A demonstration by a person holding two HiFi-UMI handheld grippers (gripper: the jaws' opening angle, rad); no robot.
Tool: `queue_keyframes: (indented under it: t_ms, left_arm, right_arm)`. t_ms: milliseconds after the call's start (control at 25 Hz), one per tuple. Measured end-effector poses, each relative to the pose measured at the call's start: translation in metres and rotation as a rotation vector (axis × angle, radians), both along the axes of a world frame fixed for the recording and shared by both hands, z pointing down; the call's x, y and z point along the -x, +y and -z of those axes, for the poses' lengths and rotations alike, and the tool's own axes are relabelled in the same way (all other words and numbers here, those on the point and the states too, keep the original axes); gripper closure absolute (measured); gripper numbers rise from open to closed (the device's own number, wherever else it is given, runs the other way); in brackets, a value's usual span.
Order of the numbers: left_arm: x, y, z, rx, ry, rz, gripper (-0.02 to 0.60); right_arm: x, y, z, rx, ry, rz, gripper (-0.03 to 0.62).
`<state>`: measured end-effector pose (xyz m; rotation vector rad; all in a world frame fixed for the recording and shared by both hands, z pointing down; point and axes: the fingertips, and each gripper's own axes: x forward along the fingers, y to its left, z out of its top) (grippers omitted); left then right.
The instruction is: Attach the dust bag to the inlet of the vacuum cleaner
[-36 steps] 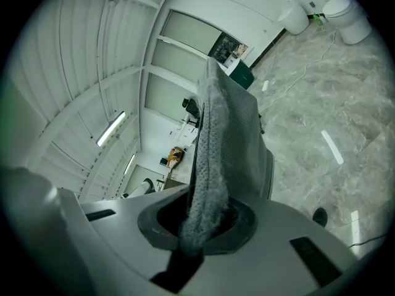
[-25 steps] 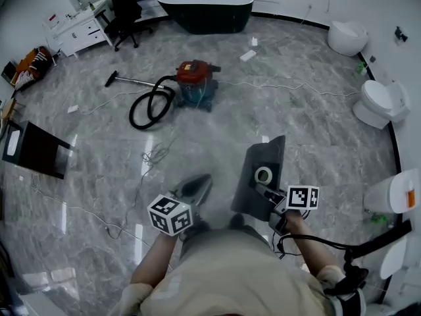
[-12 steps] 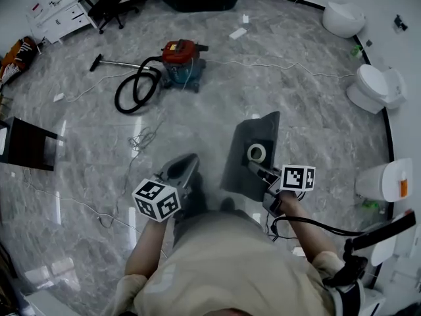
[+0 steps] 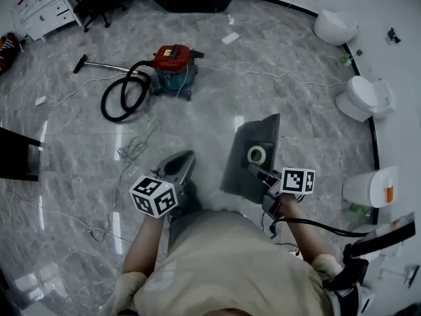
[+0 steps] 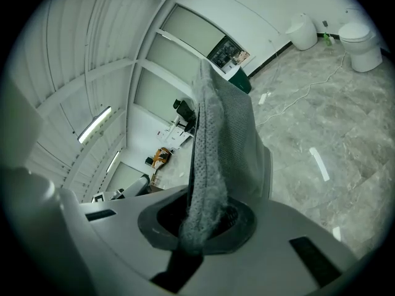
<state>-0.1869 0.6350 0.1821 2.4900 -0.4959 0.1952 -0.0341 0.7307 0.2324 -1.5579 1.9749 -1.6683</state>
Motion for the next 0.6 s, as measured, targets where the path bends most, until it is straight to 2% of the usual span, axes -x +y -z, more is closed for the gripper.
queue_keyframes:
  t_ms: [320, 600]
  left_arm:
    - [0.029, -0.084, 0.003, -0.010, 0.007, -0.030, 0.588]
    - [0.043, -0.121, -0.004, 0.004, -0.005, 0.003, 0.588]
  right_arm:
    - [0.033, -0.081, 0.013, -0.008, -0.006, -0.026, 0.554]
    - [0.043, -0.132, 0.010, 0.014, -0.018, -0.004, 0.555]
